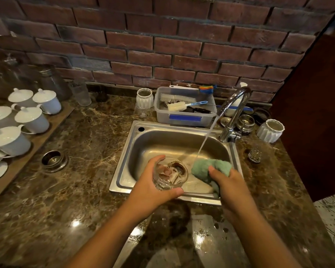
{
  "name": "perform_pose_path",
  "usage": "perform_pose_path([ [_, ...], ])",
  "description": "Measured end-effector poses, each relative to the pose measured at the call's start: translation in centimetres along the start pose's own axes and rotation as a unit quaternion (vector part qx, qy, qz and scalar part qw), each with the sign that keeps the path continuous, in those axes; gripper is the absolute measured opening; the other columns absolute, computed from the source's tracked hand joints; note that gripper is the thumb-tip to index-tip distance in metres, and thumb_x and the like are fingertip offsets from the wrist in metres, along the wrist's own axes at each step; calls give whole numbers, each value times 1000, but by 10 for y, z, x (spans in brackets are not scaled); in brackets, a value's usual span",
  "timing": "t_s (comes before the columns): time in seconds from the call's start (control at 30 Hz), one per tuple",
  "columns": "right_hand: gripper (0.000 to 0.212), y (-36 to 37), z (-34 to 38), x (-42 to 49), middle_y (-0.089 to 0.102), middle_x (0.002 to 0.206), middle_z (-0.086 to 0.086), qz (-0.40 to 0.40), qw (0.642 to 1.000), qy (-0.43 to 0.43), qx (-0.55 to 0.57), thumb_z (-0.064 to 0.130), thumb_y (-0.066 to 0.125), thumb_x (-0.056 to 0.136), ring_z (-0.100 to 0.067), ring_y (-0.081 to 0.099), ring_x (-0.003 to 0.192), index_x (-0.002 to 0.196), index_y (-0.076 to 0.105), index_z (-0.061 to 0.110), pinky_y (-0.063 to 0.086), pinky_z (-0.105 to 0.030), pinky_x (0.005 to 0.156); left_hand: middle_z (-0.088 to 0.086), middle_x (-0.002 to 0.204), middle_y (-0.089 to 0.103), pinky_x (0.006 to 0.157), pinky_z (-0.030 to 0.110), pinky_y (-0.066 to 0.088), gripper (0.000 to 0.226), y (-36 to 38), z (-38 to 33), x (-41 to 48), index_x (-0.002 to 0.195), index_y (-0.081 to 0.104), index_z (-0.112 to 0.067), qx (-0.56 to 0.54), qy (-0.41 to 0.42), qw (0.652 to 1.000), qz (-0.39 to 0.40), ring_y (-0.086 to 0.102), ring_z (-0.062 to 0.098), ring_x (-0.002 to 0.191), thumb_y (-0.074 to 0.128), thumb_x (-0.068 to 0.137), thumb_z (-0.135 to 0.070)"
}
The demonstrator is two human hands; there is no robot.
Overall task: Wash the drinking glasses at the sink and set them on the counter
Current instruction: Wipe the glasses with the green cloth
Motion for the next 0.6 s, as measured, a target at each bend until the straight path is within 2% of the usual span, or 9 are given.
perform_pose_path([
  [0.07, 20, 18, -19, -6, 75, 106, -19, 21, 996, 66, 60, 14, 58, 99, -36, 70, 102, 116, 66, 7, 57, -49, 89, -16, 127, 62, 94, 12, 47, 86, -5, 4, -1, 127, 49, -45, -9, 14, 1000, -20, 59, -5, 118, 89, 51, -52],
  [0.13, 22, 37, -33, -12, 75, 108, -23, 49, 983, 140, 107, 12, 57, 100, -39, 70, 106, 118, 66, 3, 55, -52, 96, -16, 127, 63, 100, 20, 47, 87, -13, 9, -3, 128, 51, -40, -15, 18, 999, -31, 58, -2, 122, 90, 52, -48],
  [0.23, 26, 68, -46, -19, 73, 111, -28, 94, 968, 195, 127, 12, 55, 100, -44, 67, 112, 119, 66, -2, 49, -57, 103, -27, 118, 64, 92, 7, 44, 82, -29, 20, -9, 125, 53, -36, -3, 25, 999, -35, 58, -9, 116, 94, 54, -33],
  [0.33, 26, 99, -57, -22, 73, 112, -28, 109, 962, 223, 113, 13, 57, 99, -44, 65, 114, 118, 67, -1, 43, -59, 109, -16, 125, 62, 92, 5, 44, 82, -52, 41, -15, 127, 52, -33, 13, 8, 999, -31, 57, -11, 115, 97, 61, -13],
  [0.43, 23, 130, -63, -24, 73, 110, -29, 117, 958, 242, 102, 12, 58, 98, -42, 67, 101, 114, 67, 0, 46, -59, 102, -3, 136, 52, 102, 12, 42, 90, -82, 61, -21, 134, 49, -30, 36, -8, 998, -41, 53, -1, 124, 97, 60, -13],
  [0.53, 19, 162, -69, -23, 76, 101, -25, 113, 956, 255, 93, 10, 57, 99, -36, 72, 87, 112, 66, 1, 55, -53, 87, 1, 138, 52, 97, 5, 40, 91, -111, 83, -24, 136, 49, -24, 43, -26, 998, -48, 51, 0, 125, 97, 60, -10],
  [0.6, 18, 185, -74, -24, 77, 95, -22, 107, 955, 264, 87, 10, 56, 100, -34, 74, 80, 113, 66, 2, 60, -47, 75, 2, 138, 54, 99, 7, 42, 90, -130, 98, -25, 137, 49, -21, 40, -39, 997, -47, 53, 6, 127, 96, 61, -8],
])
Point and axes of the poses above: each hand's wrist, its own x-axis towards the middle knuckle, its own y-axis out of the palm, z = x × y, the point moved 4 cm from there along x, towards the middle knuckle
